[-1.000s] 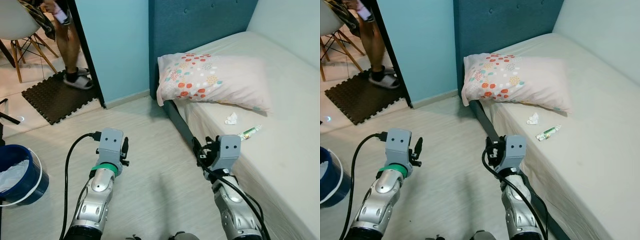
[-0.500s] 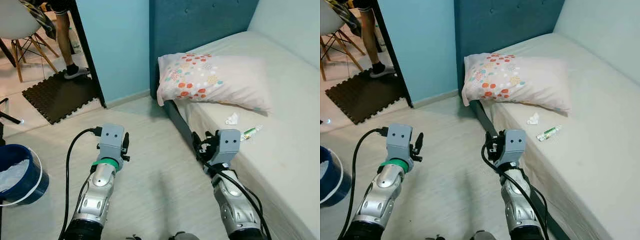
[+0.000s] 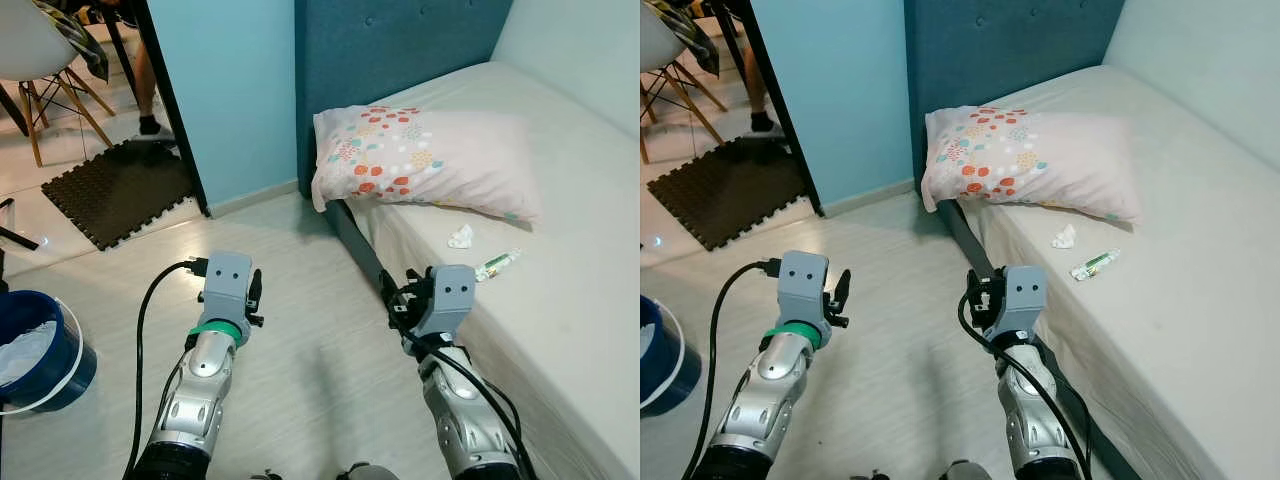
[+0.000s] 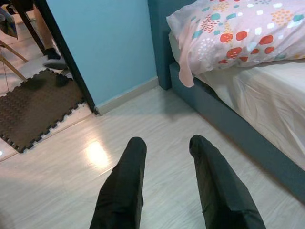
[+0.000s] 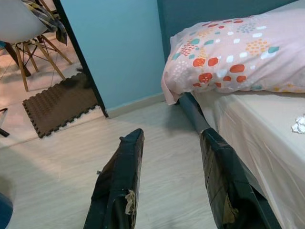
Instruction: Clean up the room
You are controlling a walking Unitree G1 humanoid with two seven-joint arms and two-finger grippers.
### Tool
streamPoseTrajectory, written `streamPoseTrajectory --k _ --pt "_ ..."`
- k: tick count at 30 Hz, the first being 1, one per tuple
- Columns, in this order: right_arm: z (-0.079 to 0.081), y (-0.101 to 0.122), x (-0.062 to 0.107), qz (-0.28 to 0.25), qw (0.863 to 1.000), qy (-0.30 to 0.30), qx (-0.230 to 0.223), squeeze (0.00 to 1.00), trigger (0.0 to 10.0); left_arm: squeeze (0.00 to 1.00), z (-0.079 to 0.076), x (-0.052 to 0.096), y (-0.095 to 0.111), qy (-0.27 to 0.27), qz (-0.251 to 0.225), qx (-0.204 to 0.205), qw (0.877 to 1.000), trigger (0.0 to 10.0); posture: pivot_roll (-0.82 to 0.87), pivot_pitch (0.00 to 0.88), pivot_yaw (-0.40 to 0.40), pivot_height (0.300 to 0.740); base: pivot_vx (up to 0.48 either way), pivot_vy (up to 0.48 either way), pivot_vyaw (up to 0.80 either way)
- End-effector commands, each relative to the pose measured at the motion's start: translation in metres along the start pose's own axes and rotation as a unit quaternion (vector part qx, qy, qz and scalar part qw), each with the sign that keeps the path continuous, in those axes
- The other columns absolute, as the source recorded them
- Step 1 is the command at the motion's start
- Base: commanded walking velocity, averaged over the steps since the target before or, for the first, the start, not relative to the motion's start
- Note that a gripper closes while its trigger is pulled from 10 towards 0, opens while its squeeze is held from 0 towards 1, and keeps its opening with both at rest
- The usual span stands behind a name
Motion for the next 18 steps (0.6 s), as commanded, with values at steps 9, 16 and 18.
streamPoseTrajectory --k 9,16,18 --pt "-0.042 -0.049 0.022 0.102 0.992 -0.064 0.030 0.00 10.0 0.00 0.011 0.016 -0.064 -0.029 0.131 0.026 0.991 10.0 -0.14 0.025 0.042 0.740 0.000 0.000 0.00" --pt "-0.063 -0.083 0.048 0.185 0.978 -0.085 0.044 0.00 10.0 0.00 0.018 0.028 -0.106 -0.051 0.218 0.011 0.975 10.0 -0.15 0.008 0.046 0.740 0.000 0.000 0.00" --pt "-0.058 -0.086 0.049 0.186 0.978 -0.080 0.038 0.00 10.0 0.00 0.016 0.030 -0.109 -0.052 0.226 0.024 0.973 10.0 -0.14 0.007 0.044 0.740 0.000 0.000 0.00"
Point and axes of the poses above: a point about 5 cm out from each wrist's last joint towards the gripper, its own x axis pointing back from the gripper into the wrist, its own y axis along the axis of the wrist's last joint, z = x × y, the point moved 1 cm from there along -x, pointing out of the wrist towards the gripper
